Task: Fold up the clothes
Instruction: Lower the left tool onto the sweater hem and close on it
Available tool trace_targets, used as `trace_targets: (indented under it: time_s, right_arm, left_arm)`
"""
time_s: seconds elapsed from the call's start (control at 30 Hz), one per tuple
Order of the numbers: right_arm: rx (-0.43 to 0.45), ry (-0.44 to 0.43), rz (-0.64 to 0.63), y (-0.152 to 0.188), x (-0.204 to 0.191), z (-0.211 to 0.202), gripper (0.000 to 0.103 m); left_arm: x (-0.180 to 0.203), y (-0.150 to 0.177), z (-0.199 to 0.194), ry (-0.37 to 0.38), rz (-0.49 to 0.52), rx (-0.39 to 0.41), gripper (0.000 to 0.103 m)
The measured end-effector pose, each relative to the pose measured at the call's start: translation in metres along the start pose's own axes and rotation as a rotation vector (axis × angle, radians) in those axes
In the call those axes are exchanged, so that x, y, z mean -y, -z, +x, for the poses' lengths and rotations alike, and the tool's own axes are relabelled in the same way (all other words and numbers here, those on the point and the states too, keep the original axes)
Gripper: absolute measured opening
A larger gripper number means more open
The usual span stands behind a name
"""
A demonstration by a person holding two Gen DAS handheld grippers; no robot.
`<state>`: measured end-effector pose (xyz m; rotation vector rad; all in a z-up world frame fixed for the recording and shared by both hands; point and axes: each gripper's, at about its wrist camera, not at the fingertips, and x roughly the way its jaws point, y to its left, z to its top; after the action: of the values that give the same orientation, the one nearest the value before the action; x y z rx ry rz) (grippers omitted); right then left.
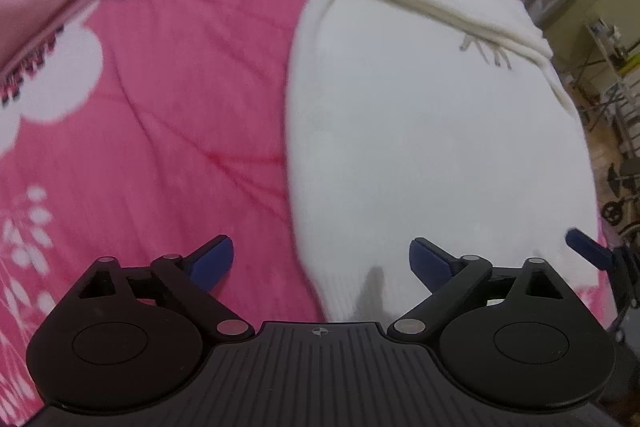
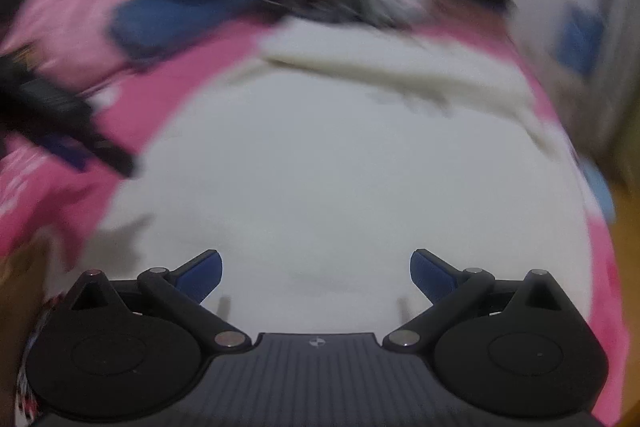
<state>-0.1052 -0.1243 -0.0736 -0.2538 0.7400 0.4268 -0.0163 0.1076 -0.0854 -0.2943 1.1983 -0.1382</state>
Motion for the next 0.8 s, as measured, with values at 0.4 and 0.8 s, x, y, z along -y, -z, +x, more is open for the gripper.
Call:
trace_targets:
  time_s: [0.4, 0.8]
  right_arm:
    - [0.007, -0.155, -0.176, 0.005, -0.040, -0.005, 0.087]
    - [-0.013, -0.241, -0.332, 0.011, -0.078, 0.000, 0.078]
  left_arm:
    - [-0.001, 0.022, 0.010, 0.082, 0.010, -0.097, 0.043]
    - [-0.017, 0.028, 0.016, 0.172, -0.116, -0.131, 0.008]
